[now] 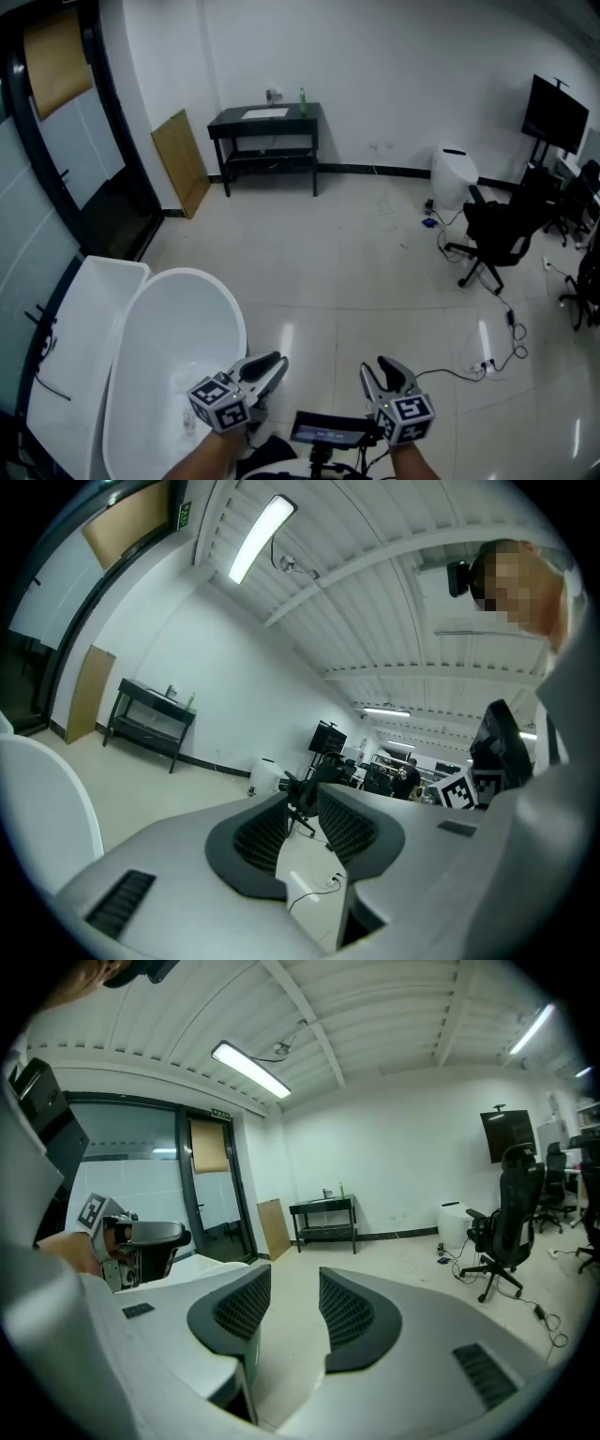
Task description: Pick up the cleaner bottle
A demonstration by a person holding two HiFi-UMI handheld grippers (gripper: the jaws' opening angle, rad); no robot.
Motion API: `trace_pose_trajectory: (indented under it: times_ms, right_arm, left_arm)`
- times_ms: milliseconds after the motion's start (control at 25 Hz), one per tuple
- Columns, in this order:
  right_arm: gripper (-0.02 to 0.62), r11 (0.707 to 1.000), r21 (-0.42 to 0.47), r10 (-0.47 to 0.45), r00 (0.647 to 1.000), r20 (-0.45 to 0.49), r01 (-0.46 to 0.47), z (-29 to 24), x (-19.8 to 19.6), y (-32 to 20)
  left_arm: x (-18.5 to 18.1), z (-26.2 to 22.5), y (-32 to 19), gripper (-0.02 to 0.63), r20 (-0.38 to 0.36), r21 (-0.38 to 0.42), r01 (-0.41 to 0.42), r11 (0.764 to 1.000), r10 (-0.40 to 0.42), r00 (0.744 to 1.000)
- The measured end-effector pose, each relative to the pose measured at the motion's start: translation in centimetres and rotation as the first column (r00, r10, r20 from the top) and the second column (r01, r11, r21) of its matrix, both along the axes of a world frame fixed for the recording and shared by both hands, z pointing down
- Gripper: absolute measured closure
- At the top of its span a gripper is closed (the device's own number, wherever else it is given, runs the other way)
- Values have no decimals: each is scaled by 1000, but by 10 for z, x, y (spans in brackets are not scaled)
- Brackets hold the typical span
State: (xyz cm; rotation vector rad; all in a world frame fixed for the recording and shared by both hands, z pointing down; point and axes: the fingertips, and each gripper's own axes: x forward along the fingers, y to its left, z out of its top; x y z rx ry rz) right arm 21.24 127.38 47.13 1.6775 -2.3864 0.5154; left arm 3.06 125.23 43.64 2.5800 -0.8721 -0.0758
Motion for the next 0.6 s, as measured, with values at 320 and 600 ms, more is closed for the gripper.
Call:
trace_pose_trajectory:
  times_ms: [320, 600]
  right_arm:
    - [430, 999, -6, -32, 999, 6, 32, -1, -5, -86]
    - [430, 1000, -9, -28, 999, -24, 28, -4, -21, -195]
  left_arm:
    - [11, 3, -87, 506, 1, 15, -10, 1000, 10, 1000]
    - [4, 1, -196, 506, -23, 19, -34, 999, 35, 999]
